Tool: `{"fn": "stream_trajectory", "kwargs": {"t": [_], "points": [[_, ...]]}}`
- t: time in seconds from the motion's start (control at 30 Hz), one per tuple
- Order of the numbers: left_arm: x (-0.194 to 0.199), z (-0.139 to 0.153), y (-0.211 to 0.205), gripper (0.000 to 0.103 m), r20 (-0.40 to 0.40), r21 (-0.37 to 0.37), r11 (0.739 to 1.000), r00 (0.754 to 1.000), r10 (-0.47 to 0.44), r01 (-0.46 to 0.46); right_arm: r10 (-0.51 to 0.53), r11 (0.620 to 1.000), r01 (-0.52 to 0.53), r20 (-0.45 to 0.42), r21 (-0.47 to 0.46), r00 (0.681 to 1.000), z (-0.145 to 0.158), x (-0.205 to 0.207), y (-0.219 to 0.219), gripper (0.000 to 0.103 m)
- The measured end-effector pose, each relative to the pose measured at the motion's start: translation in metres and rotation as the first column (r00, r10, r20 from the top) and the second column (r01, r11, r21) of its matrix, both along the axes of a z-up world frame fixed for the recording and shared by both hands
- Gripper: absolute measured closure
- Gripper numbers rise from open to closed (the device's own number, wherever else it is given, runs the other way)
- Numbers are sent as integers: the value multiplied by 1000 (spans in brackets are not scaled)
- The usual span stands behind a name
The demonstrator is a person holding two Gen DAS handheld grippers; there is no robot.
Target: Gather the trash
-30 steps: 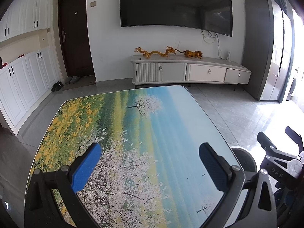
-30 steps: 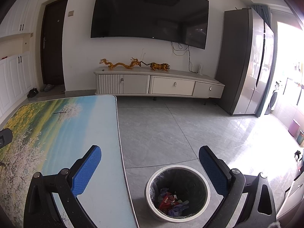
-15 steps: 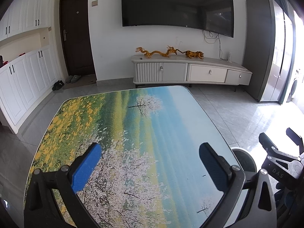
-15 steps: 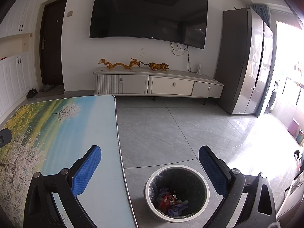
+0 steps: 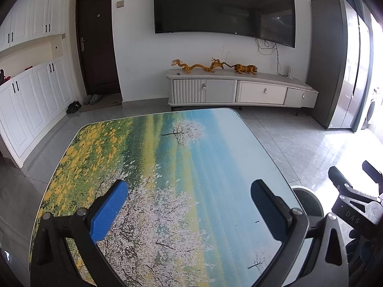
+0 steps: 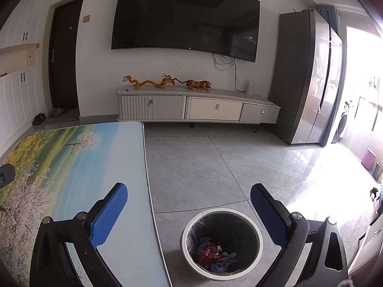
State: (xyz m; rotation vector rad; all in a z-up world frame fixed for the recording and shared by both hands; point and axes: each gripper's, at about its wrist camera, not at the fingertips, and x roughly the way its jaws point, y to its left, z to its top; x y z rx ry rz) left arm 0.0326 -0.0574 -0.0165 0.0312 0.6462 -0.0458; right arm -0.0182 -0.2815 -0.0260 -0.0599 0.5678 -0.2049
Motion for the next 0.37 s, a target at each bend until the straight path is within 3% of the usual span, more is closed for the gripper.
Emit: {"fn": "stream_trajectory", "kwargs": {"t": [0.37], "points": [[-3,3,-2,0,36,2,1000,999,0,-1,-6,1000,6,1,1,1000,1,0,0,0]]}}
